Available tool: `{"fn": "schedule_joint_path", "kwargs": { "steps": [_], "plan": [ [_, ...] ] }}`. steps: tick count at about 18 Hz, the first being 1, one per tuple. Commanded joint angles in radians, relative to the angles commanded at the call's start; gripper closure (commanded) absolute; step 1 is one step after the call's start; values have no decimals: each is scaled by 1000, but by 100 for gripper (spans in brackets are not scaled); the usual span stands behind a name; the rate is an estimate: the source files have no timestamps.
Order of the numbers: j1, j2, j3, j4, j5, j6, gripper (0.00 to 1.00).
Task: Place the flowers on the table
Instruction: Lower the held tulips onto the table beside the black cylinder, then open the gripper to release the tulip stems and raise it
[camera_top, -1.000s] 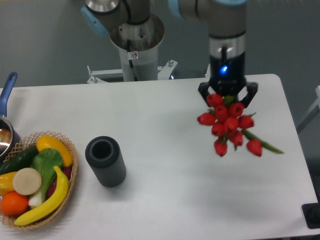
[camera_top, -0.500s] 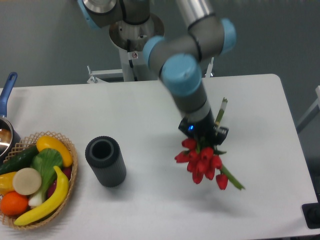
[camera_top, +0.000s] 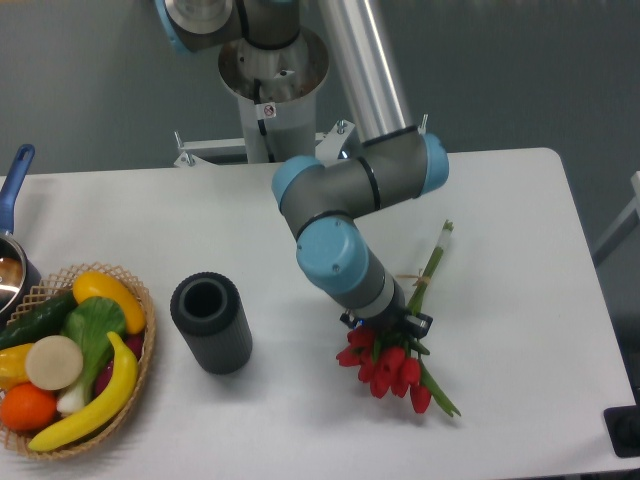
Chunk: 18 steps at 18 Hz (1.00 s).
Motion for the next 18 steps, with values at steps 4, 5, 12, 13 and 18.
{"fn": "schedule_joint_path", "kwargs": {
  "steps": [4, 5, 12, 13, 18],
  "plan": [
    [0, 6, -5, 2, -5, 2, 25],
    [2, 8, -3, 2, -8, 2, 0],
    [44, 138, -5, -2, -64, 20, 0],
    [64, 170, 1, -12, -92, 21, 0],
    [176, 297, 15, -78, -300, 106, 0]
  ]
}}
